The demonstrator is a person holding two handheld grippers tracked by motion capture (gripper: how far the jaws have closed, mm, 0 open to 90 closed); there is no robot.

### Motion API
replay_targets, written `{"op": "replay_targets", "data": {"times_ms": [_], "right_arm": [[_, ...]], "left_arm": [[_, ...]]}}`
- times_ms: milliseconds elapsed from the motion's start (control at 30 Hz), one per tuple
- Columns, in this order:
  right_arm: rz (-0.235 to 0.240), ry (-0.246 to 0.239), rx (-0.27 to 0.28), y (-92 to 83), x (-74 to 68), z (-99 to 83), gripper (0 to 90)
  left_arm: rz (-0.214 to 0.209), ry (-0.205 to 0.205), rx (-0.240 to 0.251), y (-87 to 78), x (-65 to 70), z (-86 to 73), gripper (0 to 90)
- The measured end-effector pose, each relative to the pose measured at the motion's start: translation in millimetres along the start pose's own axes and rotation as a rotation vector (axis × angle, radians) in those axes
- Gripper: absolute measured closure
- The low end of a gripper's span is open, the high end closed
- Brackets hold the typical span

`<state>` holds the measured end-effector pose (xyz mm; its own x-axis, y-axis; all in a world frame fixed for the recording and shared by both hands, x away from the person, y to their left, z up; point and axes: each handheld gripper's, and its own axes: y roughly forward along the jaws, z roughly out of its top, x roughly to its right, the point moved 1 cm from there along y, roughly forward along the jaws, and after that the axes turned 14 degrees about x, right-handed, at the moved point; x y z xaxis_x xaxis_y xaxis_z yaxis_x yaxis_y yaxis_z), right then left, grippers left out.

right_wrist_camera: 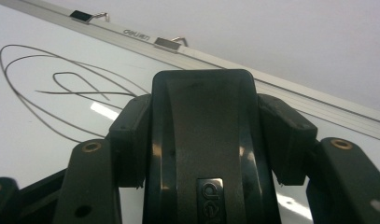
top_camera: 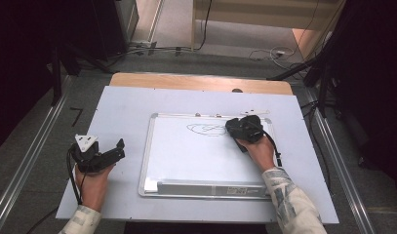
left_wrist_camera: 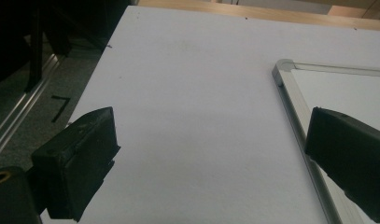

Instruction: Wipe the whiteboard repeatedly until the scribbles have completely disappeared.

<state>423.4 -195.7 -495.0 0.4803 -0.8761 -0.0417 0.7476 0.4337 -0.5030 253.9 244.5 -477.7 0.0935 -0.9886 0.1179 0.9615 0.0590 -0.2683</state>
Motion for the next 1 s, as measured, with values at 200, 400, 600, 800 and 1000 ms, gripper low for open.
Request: {"op": "replay_targets", "data": {"times_ms": [200, 400, 600, 800, 1000], "right_arm": [[-0.021, -0.018, -0.003, -0.2, 2.3, 0.0, 38.7], [0.011, -0.044, -0.009, 0.0, -10.5, -0.7, 38.7], [-0.008, -0.042, -0.016, -2.1, -6.1, -0.9, 38.7], [-0.055, -0.015, -0.023, -6.7, 7.9, -1.9, 38.6], [-0.063, -0.007, -0.028, -7.6, 9.6, -1.6, 38.6]], "left_arm": [[-0.002, 0.0, -0.003, 0.4, 0.3, 0.0, 3.0], [-0.004, 0.002, -0.004, 1.0, 1.4, -0.1, 3.0], [-0.002, -0.002, -0.005, 0.6, 0.2, -0.2, 3.0], [-0.003, 0.0, -0.005, 0.5, 0.9, -0.3, 3.0], [-0.001, 0.0, -0.006, 0.7, 0.6, -0.2, 3.0]]}}
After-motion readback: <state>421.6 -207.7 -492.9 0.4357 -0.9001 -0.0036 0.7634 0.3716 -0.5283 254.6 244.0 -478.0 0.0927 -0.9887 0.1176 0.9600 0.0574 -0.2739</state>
